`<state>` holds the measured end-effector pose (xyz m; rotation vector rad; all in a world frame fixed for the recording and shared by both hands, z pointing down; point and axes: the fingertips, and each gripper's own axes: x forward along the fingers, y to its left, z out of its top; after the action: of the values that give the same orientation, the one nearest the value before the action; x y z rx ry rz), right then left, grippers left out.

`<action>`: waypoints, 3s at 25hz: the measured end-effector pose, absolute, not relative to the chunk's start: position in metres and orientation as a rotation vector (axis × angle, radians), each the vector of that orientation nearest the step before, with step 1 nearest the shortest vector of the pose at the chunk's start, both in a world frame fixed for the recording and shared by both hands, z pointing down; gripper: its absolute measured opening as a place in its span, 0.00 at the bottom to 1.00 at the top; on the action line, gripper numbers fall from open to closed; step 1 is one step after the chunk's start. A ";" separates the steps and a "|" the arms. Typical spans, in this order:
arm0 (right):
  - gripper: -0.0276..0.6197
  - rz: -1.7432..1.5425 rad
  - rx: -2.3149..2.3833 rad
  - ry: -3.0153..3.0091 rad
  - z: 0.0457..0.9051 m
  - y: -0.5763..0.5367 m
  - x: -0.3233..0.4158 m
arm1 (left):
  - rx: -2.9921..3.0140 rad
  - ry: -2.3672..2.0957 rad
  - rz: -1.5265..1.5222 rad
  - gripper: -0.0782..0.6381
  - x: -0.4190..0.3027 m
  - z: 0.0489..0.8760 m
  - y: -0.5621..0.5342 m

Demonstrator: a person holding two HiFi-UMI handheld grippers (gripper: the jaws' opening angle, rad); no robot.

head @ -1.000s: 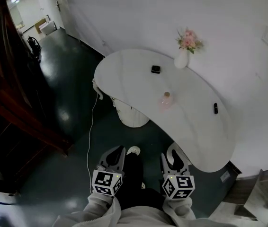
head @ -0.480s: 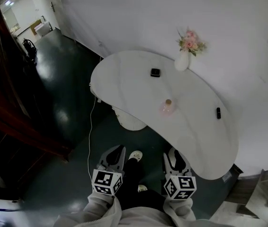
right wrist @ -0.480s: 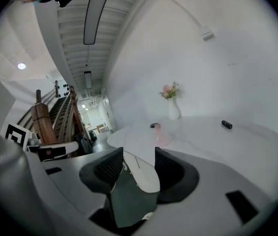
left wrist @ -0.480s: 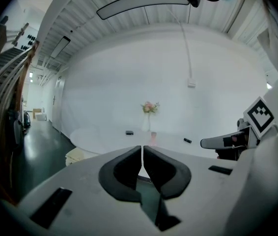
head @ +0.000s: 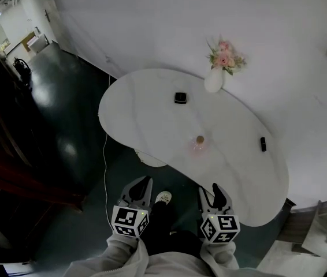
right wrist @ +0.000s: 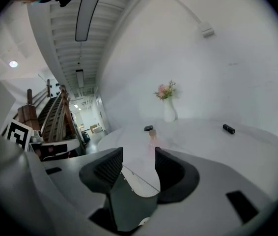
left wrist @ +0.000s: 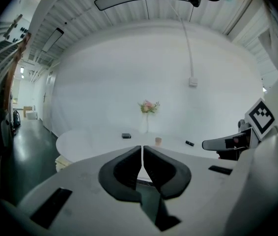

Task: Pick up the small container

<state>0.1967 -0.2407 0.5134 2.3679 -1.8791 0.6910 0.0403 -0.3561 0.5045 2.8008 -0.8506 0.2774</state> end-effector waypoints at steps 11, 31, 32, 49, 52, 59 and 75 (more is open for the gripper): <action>0.43 0.717 2.425 -1.789 0.515 -0.289 0.222 | 2.822 -0.725 0.307 0.14 0.078 0.508 -0.414; 0.44 0.782 2.484 -1.638 0.544 -0.366 0.247 | 2.833 -0.558 0.400 0.14 0.114 0.534 -0.501; 0.44 0.779 2.489 -1.625 0.546 -0.369 0.249 | 2.833 -0.549 0.404 0.14 0.115 0.537 -0.505; 0.45 0.715 2.524 -1.466 0.580 -0.405 0.275 | 2.856 -0.398 0.492 0.14 0.135 0.567 -0.538; 0.45 0.693 2.521 -1.448 0.582 -0.413 0.281 | 2.848 -0.390 0.508 0.14 0.137 0.572 -0.541; 0.45 0.671 2.512 -1.409 0.590 -0.428 0.293 | 2.822 -0.381 0.524 0.14 0.142 0.584 -0.547; 0.29 0.586 2.500 -1.331 0.591 -0.434 0.304 | 2.819 -0.374 0.541 0.14 0.155 0.589 -0.549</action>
<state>0.3045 -0.4345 0.5911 2.4997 -1.3310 0.5863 0.1552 -0.5490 0.5894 2.8189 -0.3742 0.5413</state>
